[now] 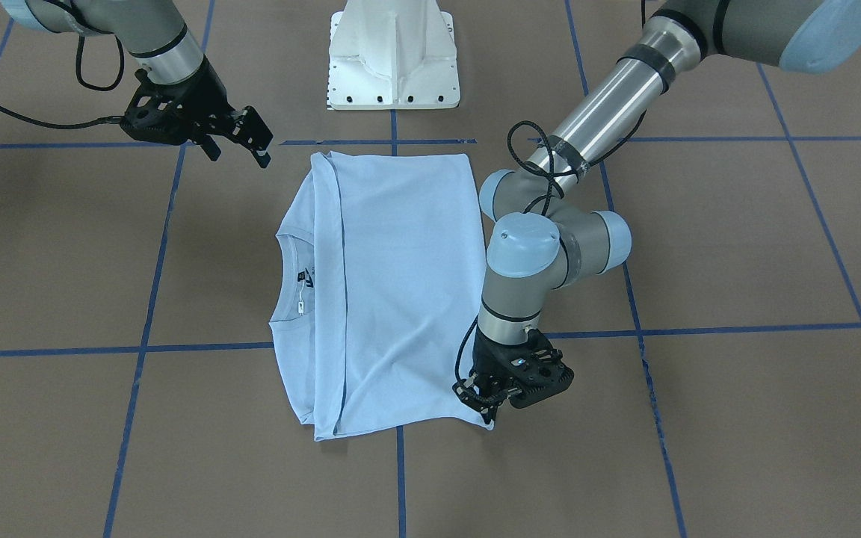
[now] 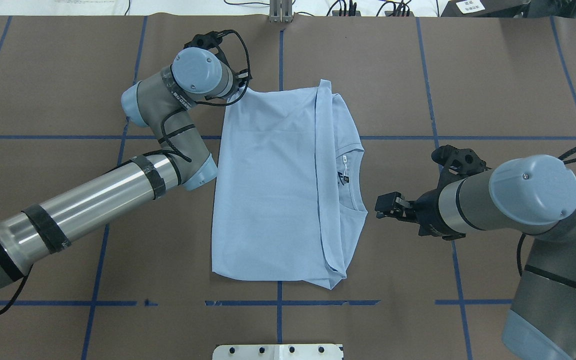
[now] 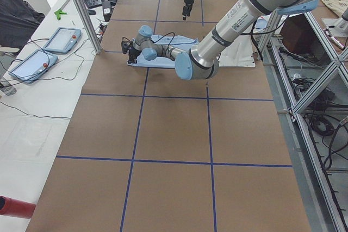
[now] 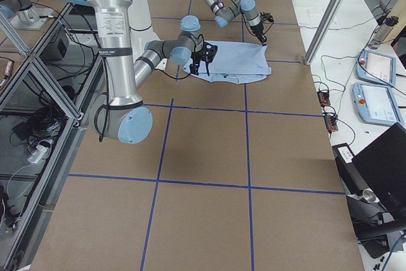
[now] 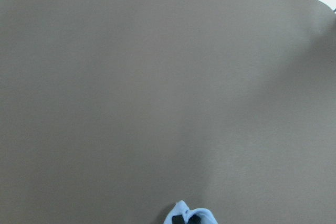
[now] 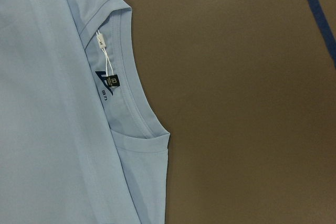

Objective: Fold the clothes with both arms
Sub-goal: 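Grasp the shirt corner with the left gripper and drag it away from the robot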

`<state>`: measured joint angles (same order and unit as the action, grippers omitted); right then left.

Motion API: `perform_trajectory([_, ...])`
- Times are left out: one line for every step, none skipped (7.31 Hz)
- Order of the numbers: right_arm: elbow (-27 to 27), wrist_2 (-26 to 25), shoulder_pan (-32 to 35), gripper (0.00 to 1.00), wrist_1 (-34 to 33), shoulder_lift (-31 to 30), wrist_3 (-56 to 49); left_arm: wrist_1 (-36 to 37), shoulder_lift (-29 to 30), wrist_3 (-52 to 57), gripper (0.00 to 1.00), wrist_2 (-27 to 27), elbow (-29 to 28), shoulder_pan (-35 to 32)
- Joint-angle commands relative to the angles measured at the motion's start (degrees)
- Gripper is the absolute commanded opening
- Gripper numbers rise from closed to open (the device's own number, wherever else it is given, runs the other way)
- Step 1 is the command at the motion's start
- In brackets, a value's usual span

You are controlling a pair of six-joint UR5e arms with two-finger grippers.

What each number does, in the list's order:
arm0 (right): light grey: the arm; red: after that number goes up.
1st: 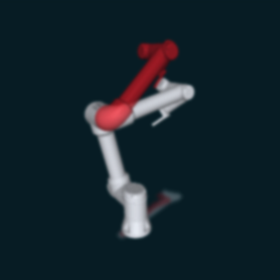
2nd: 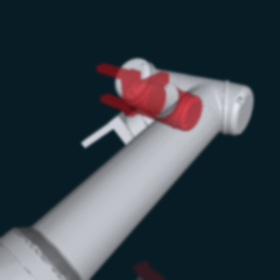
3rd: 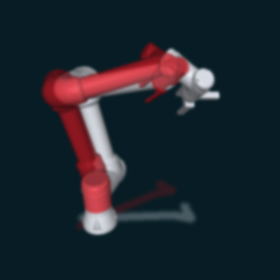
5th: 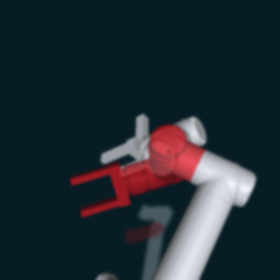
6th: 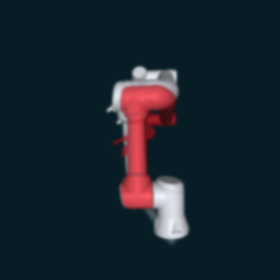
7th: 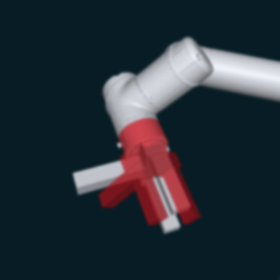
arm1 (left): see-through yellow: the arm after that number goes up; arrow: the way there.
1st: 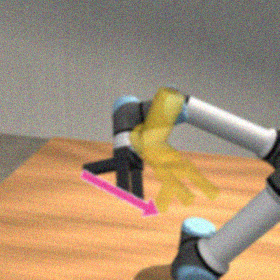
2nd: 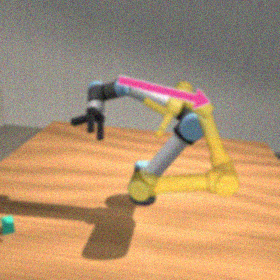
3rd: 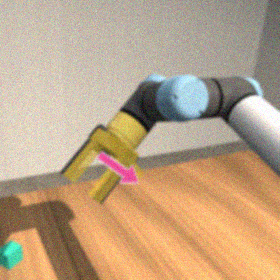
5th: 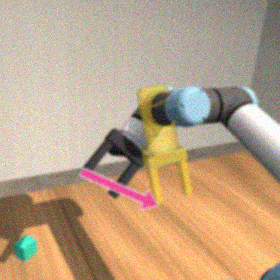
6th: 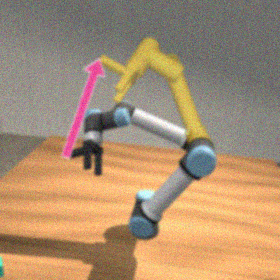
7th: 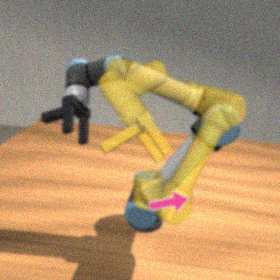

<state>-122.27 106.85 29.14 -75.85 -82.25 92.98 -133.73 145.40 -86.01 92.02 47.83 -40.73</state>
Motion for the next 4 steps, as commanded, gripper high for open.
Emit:
perform_trajectory([0.19, -0.15, -0.14, 1.0, 0.0, 0.33, 0.01, -0.83, 0.24, 3.02, 0.92, -1.05, -0.98, -0.57])
perform_trajectory([0.28, -0.85, -0.22, 1.0, -0.09, 0.42, -0.08, -0.65, 0.15, 6.52, 1.0, -1.31, -0.98, -1.88])
perform_trajectory([0.54, -0.94, -0.57, 1.0, -0.09, 0.51, -0.26, -0.04, 0.06, 8.91, 1.0, -0.36, -0.54, -4.24])
perform_trajectory([0.8, -1.29, -0.84, 1.0, -0.17, 0.51, -0.43, 3.01, -2.2, 10.76, 1.0, 2.96, 2.68, -6.09])
